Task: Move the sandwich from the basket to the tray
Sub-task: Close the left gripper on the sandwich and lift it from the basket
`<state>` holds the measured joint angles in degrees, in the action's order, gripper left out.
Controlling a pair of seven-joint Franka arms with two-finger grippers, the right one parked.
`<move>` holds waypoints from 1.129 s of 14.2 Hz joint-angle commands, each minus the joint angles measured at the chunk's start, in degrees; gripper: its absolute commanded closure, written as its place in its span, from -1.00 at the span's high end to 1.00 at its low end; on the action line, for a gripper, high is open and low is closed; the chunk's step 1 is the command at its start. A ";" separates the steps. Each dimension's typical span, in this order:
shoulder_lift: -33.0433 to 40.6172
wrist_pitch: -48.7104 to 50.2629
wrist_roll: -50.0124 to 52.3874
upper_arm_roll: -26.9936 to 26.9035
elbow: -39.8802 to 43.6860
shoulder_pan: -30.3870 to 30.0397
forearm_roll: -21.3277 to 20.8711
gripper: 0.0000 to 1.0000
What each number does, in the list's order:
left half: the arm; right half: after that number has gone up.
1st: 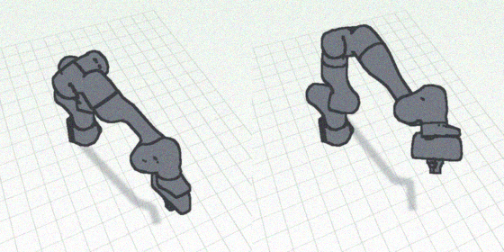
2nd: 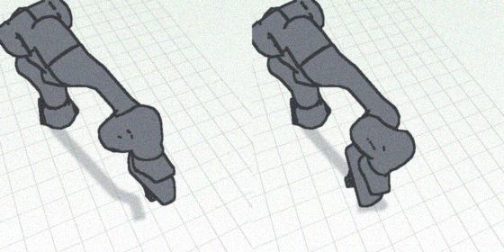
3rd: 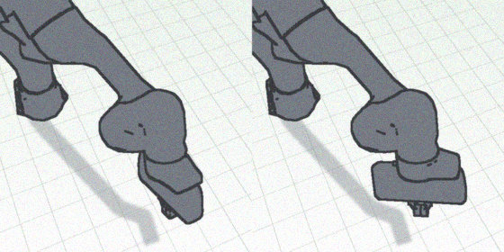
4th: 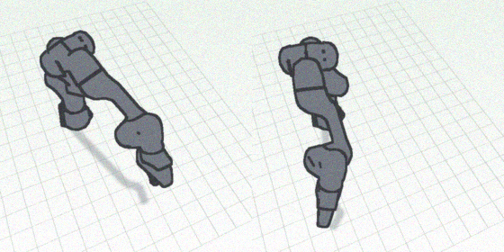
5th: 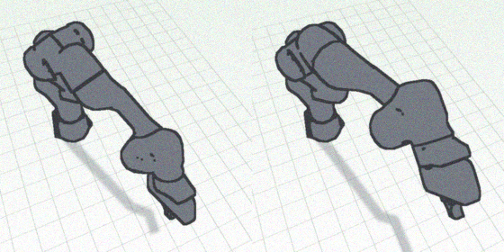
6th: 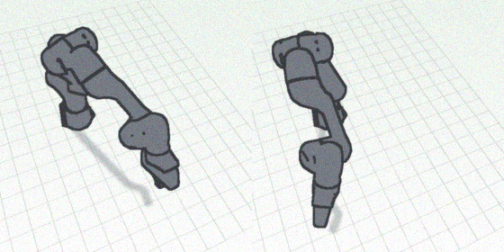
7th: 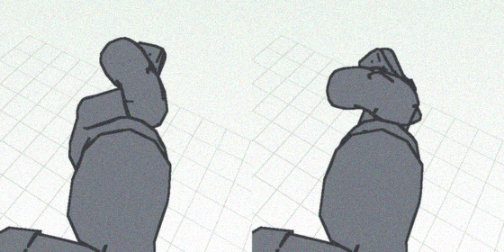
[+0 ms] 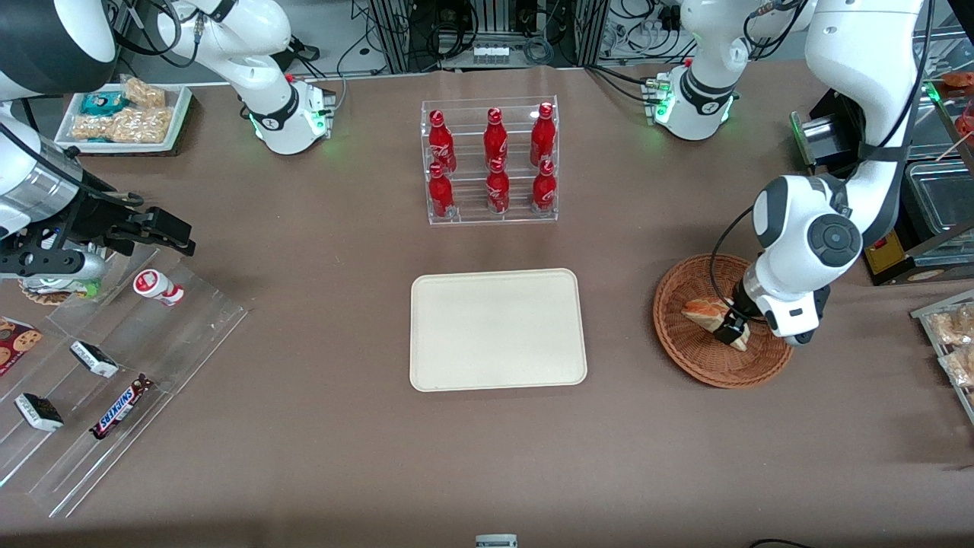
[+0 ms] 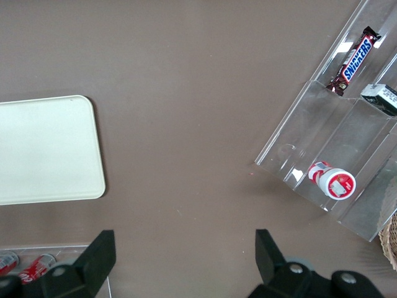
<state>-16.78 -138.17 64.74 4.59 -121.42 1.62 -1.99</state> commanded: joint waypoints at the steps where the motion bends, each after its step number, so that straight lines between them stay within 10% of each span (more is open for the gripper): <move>1: -2.19 -2.80 1.27 -0.19 -0.04 0.57 0.23 0.46; 2: -2.29 -2.72 1.36 -0.19 -0.13 0.49 0.23 -0.42; 4: -1.76 -2.10 0.22 -0.19 0.13 0.49 -0.21 -0.99; 11: 2.21 30.73 -2.60 8.13 24.25 0.84 -0.03 -1.00; 16: -4.99 28.94 0.38 13.61 33.26 13.46 -5.46 -1.00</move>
<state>-15.29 -107.95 62.89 18.20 -93.14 8.77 -3.93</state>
